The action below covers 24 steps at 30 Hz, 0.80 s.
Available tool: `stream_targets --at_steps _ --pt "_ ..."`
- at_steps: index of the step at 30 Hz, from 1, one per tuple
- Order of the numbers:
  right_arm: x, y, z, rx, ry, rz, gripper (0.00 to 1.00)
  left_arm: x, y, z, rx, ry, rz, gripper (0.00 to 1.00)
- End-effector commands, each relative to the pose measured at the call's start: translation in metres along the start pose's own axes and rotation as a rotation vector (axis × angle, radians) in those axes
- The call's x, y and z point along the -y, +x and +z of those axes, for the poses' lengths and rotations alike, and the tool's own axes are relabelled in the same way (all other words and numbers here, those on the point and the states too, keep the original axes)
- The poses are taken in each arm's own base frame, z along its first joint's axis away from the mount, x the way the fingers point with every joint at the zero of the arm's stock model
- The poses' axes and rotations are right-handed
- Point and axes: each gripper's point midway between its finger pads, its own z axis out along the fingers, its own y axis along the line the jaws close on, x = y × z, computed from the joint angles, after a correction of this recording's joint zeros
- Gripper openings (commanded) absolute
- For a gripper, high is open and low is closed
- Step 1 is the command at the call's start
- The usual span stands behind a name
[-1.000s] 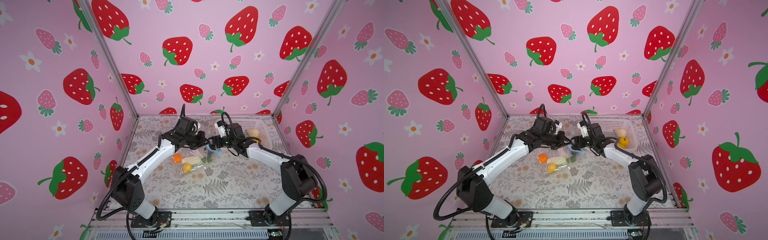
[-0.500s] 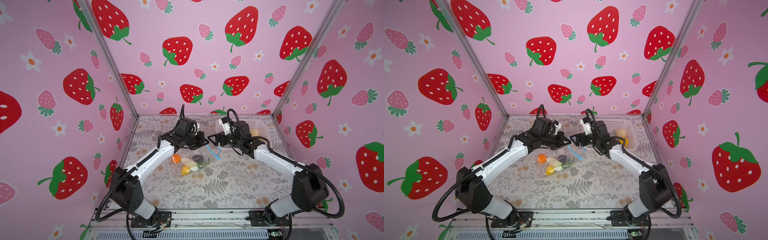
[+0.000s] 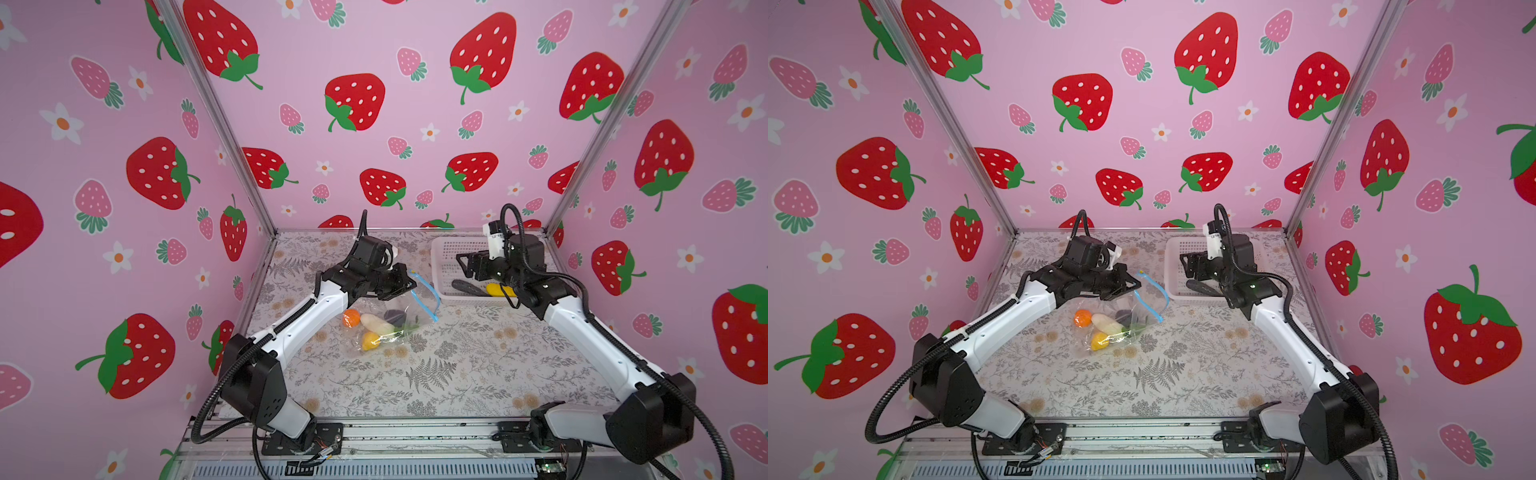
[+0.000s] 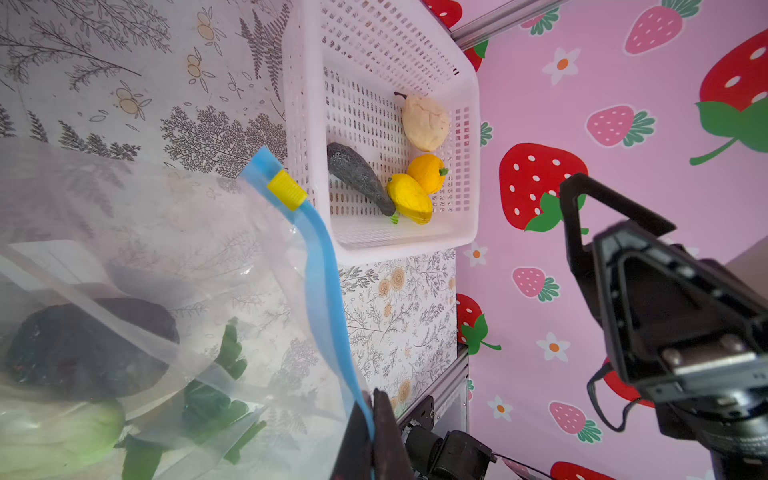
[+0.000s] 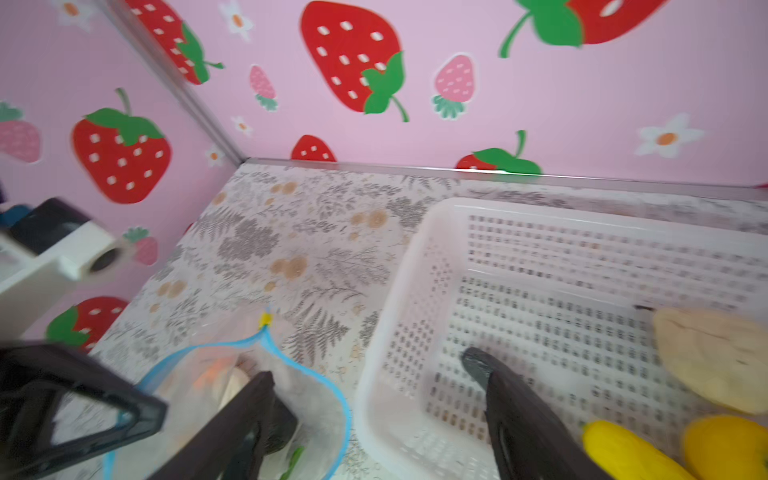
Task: Place the food in the zip-top bag and seal the zipper
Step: 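Move the right gripper back over the basket toward the pear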
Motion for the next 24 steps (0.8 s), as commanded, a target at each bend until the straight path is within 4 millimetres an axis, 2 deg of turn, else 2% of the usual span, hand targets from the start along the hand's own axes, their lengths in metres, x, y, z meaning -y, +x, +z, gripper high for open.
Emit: stream_targets --at_steps 1,4,7,10,14,18,20,24 --pt "0.067 0.020 0.015 -0.066 0.248 0.013 0.79 0.001 -0.002 0.006 -0.013 0.024 0.002 0.00" --pt "0.114 0.027 0.038 -0.092 0.391 0.024 0.77 0.000 -0.002 0.009 -0.021 0.026 0.000 0.00" --pt "0.150 0.023 0.059 -0.103 0.506 -0.034 0.77 -0.001 -0.002 0.011 -0.026 0.030 0.001 0.00" --pt "0.181 0.024 0.073 -0.157 0.608 -0.096 0.79 -0.003 0.001 0.014 -0.038 0.030 0.000 0.00" --pt "0.207 0.031 0.081 -0.213 0.672 -0.151 0.84 -0.006 0.000 0.016 -0.041 0.031 -0.001 0.00" --pt "0.229 0.057 0.100 -0.337 0.655 -0.148 0.90 -0.007 -0.001 0.019 -0.052 0.039 -0.005 0.00" --pt "0.236 0.073 0.108 -0.395 0.634 -0.107 0.89 -0.009 -0.001 0.021 -0.051 0.039 -0.014 0.00" --pt "0.243 0.083 0.114 -0.419 0.626 -0.088 0.94 -0.010 0.000 0.024 -0.056 0.048 -0.028 0.00"
